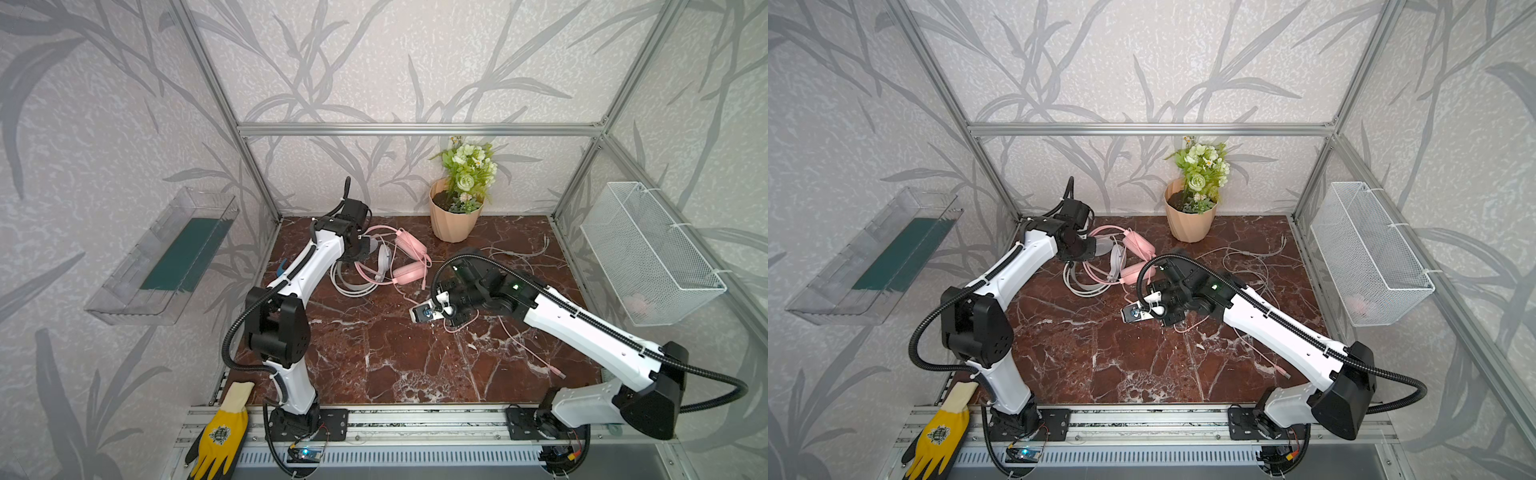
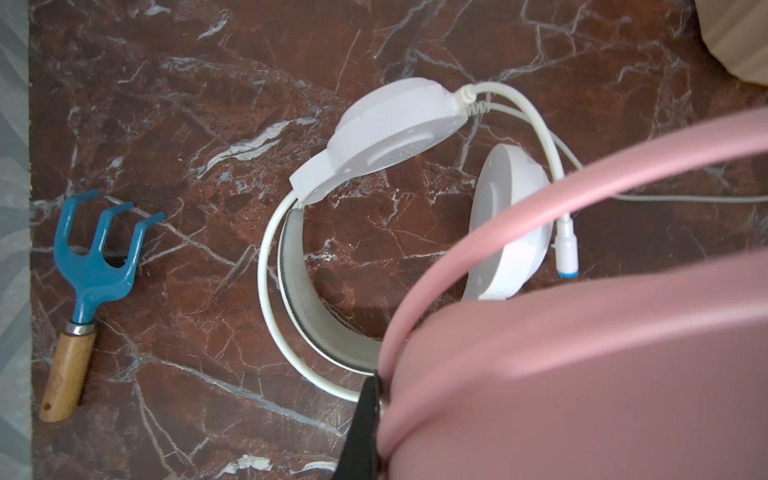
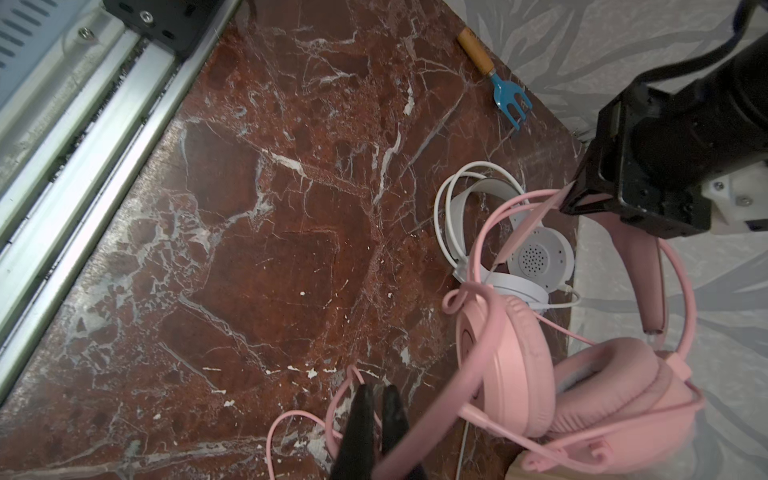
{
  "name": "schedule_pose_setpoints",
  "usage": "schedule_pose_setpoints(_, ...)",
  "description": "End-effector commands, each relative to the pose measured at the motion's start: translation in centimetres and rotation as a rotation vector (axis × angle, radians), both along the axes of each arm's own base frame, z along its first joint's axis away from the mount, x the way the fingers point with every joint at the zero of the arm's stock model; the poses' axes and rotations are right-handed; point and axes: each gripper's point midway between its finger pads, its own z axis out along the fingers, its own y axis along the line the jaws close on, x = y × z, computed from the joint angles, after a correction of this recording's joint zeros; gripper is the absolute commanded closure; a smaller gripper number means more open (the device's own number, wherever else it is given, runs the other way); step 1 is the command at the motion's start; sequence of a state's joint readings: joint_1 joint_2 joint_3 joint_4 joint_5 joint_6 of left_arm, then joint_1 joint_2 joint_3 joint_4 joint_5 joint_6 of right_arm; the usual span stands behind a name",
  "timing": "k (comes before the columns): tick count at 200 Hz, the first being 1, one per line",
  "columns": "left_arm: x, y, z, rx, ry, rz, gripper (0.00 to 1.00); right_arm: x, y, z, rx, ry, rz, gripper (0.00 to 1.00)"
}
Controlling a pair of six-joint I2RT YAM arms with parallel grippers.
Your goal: Wrap the headphones
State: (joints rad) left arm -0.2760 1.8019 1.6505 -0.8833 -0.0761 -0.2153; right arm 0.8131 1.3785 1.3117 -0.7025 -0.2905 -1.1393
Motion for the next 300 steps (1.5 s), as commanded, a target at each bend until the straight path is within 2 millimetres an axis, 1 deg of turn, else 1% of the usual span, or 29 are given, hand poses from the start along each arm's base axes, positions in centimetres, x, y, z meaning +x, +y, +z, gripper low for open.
schedule_pose_setpoints(1,-0.1,-1.0,1.3,0.001,-0.007,-0.098,1.00,1.6,-0.5,0.3,-0.042,-0.083,0.011,1.00)
schedule_pose_setpoints(39,-0.5,-1.1,1.0,0.044,0.013,-0.164,1.00,4.1,-0.7,1.7,-0.077,-0.223,0.020,1.00)
schedule_pose_setpoints(59,-0.9,-1.1,0.6,0.080,0.030,-0.193,1.00,5.3,-1.0,1.8,-0.122,-0.277,0.020,1.00)
schedule_pose_setpoints(76,-1.1,-1.3,0.4,0.093,0.049,-0.215,1.00,6.0,-1.0,1.7,-0.145,-0.298,0.025,1.00)
schedule_pose_setpoints(108,-1.4,-2.3,0.0,0.105,0.064,-0.269,1.00,7.0,-0.4,2.1,-0.156,-0.345,0.047,1.00)
schedule_pose_setpoints(161,-2.4,-4.0,-0.9,0.099,0.095,-0.377,1.00,10.5,-0.7,3.6,-0.164,-0.426,0.031,1.00)
schedule_pose_setpoints(184,-2.9,-4.6,-1.1,0.086,0.099,-0.416,1.00,12.1,-0.8,4.1,-0.138,-0.413,0.012,1.00)
schedule_pose_setpoints(200,-3.2,-4.9,-1.0,0.082,0.092,-0.437,1.00,12.8,-0.6,4.2,-0.123,-0.394,0.011,1.00)
schedule_pose_setpoints(235,-3.6,-5.4,-0.8,0.065,0.087,-0.467,1.00,14.0,-0.1,2.9,-0.110,-0.324,0.022,1.00)
schedule_pose_setpoints(243,-3.8,-5.5,-0.7,0.058,0.084,-0.474,1.00,14.3,-0.2,3.3,-0.085,-0.313,0.014,1.00)
schedule_pose_setpoints(244,-3.8,-5.5,-0.7,0.056,0.082,-0.475,1.00,14.5,-0.1,2.7,-0.089,-0.300,0.014,1.00)
schedule_pose_setpoints(246,-3.8,-5.6,-0.7,0.055,0.083,-0.477,1.00,14.7,-0.1,2.3,-0.089,-0.285,0.012,1.00)
schedule_pose_setpoints(277,-4.1,-5.8,-0.2,0.038,0.053,-0.489,1.00,15.9,-0.1,1.7,0.010,-0.160,-0.016,1.00)
schedule_pose_setpoints(300,-4.3,-6.2,0.3,0.012,0.025,-0.503,1.00,16.6,0.0,0.7,0.070,-0.064,-0.039,1.00)
